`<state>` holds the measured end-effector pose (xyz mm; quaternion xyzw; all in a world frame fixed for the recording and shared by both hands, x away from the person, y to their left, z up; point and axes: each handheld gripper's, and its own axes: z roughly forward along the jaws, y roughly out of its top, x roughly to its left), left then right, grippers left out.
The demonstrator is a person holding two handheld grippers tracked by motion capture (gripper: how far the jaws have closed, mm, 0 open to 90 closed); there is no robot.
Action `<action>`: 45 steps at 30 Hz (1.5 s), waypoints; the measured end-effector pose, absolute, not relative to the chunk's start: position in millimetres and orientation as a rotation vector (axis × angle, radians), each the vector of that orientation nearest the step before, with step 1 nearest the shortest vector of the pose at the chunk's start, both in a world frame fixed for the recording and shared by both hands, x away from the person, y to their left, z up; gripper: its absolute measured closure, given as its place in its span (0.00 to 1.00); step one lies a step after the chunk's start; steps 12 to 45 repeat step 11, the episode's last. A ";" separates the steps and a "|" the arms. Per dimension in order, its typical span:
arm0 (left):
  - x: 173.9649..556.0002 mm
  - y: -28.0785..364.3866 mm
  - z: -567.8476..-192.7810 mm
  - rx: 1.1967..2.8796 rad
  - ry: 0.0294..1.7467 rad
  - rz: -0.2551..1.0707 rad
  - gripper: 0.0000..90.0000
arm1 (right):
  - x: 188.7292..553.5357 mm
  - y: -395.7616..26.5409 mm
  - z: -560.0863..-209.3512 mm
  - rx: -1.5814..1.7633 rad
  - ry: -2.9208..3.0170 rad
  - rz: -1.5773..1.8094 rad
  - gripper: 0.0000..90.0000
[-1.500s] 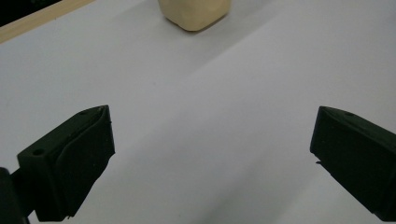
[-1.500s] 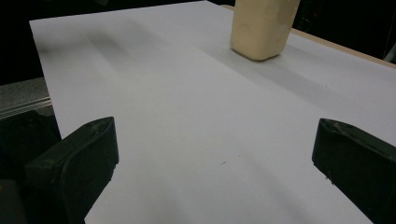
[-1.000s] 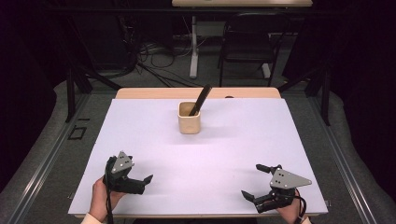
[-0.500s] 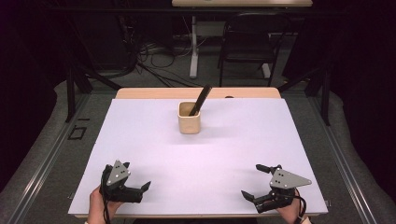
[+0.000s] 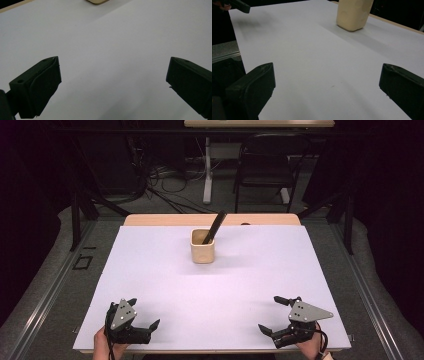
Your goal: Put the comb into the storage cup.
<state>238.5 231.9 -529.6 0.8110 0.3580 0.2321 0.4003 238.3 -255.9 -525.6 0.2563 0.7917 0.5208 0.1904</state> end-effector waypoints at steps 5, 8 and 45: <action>237.9 230.4 -530.6 2.045 0.891 0.586 0.00 | 239.0 -255.5 -526.0 0.709 2.226 1.463 0.00; 238.6 230.9 -530.8 2.046 0.894 0.586 0.00 | 239.0 -255.8 -525.7 0.710 2.229 1.455 0.00; 239.0 231.6 -530.6 2.036 0.900 0.586 0.00 | 238.4 -255.7 -525.4 0.711 2.229 1.460 0.00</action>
